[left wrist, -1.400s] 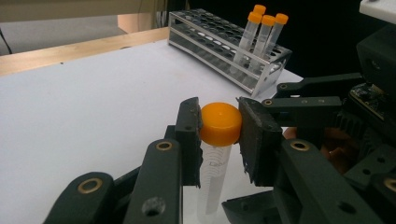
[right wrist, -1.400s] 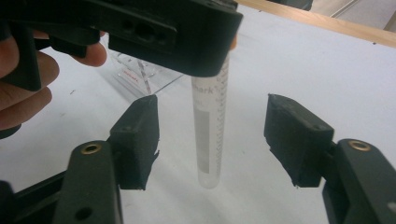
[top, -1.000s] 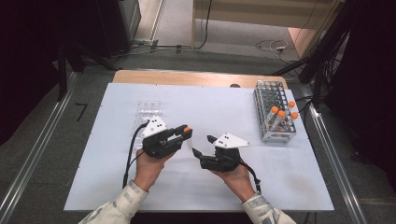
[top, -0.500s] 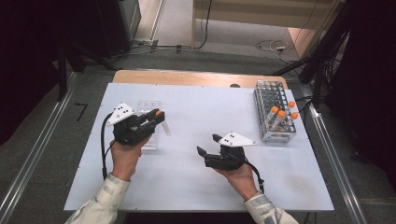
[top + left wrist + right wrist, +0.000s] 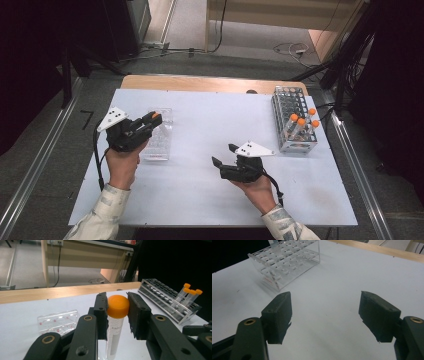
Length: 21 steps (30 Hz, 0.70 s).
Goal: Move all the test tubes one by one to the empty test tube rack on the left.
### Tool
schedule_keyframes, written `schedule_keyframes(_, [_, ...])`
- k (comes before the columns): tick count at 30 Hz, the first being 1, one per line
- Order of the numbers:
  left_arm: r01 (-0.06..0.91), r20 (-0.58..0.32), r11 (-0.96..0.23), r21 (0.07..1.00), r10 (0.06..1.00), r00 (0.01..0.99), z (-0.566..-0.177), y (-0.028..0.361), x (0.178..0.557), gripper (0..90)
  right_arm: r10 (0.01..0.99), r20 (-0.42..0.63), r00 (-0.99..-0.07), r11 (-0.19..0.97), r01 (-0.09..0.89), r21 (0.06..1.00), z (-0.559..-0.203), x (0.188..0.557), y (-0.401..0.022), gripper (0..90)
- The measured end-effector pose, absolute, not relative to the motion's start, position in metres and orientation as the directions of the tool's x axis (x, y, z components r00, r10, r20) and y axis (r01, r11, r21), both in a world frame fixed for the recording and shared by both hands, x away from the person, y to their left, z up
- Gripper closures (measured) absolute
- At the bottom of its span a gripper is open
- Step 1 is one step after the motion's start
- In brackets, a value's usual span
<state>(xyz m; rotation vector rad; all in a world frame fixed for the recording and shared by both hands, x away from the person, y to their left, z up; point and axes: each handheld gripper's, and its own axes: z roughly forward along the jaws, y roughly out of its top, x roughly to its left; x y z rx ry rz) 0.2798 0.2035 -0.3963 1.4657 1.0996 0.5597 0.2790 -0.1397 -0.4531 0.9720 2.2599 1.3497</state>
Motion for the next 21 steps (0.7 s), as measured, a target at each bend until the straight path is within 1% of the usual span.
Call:
schedule_keyframes(8, [0.310, -0.236, 0.113, 0.944, 0.887, 0.396, -0.393, 0.226, 0.277, 70.8, 0.705, 0.060, -0.707, 0.314, 0.386, 0.867, -0.453, 0.279, -0.142, 25.5])
schedule_keyframes(21, [0.302, -0.153, 0.050, 0.952, 0.933, 0.327, -0.396, 0.237, 0.275, 70.7, 0.709, 0.062, -0.702, 0.309, 0.389, 0.868, -0.454, 0.279, -0.145, 25.6])
